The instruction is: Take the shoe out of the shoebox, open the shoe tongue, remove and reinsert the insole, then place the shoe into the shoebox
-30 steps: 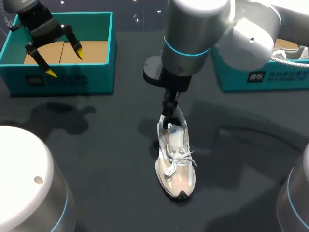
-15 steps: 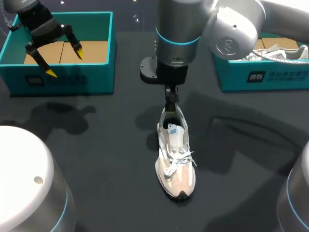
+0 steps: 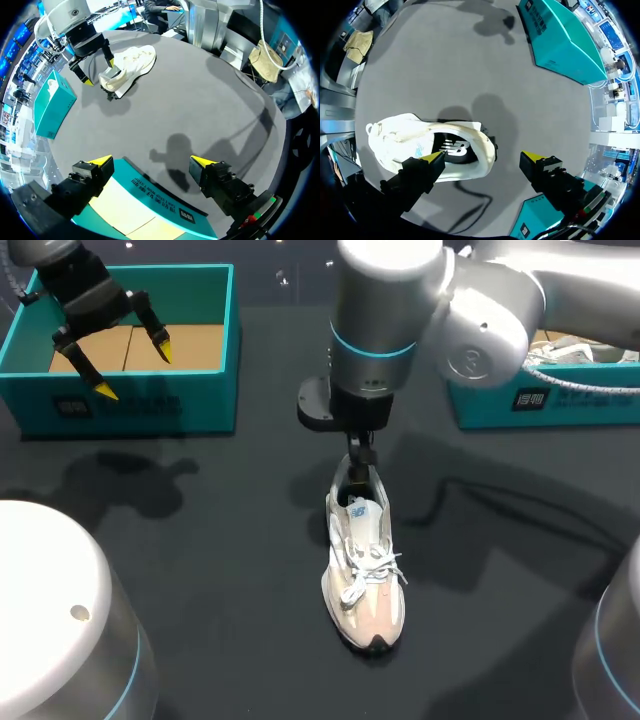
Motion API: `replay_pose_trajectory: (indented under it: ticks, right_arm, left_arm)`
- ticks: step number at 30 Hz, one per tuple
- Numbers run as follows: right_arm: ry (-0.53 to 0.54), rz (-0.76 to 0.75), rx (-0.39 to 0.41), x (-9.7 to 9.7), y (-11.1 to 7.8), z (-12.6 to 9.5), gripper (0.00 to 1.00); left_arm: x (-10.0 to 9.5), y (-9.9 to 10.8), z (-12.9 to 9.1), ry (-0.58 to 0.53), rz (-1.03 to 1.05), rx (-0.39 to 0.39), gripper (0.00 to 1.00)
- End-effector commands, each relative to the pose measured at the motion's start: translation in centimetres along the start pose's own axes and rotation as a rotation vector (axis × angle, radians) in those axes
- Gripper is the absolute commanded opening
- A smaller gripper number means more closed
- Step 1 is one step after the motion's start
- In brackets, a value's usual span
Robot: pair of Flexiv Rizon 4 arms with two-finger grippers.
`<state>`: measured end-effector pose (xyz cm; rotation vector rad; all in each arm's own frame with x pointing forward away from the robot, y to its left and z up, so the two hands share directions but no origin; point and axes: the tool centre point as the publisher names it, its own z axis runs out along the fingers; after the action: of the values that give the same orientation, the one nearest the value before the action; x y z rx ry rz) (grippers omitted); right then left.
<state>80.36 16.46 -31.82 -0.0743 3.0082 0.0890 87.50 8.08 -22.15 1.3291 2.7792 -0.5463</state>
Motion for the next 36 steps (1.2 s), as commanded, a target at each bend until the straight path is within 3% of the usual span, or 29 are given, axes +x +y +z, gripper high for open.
replay_pose_trajectory:
  ticks: [1,16,25,27,29,34,36]
  right_arm:
    - [0.011,-0.005,-0.012,-0.4,-0.2,1.4,1.00]
    - [0.050,-0.004,-0.031,-1.3,-0.5,5.5,1.00]
    - [0.073,0.006,-0.042,-1.4,-0.6,6.9,0.89]
    - [0.081,0.010,-0.042,-1.4,-0.6,7.2,0.78]
    - [0.084,0.012,-0.043,-1.4,-0.7,7.3,0.59]
    - [0.083,0.015,-0.045,-1.2,-0.5,7.2,0.00]
    - [0.079,0.014,-0.044,-1.2,-0.4,7.1,0.00]
  left_arm:
    - [0.0,0.0,0.0,0.001,0.001,-0.002,1.00]
    - [0.0,0.0,0.0,0.001,0.001,-0.002,1.00]
    - [0.0,0.0,0.0,0.001,0.001,-0.002,1.00]
    - [0.0,0.0,0.0,0.001,0.001,-0.002,1.00]
    - [0.0,0.0,0.0,0.001,0.001,-0.002,1.00]
    - [0.0,0.0,0.0,0.001,0.001,-0.002,1.00]
    - [0.0,0.0,0.0,0.001,0.001,-0.002,1.00]
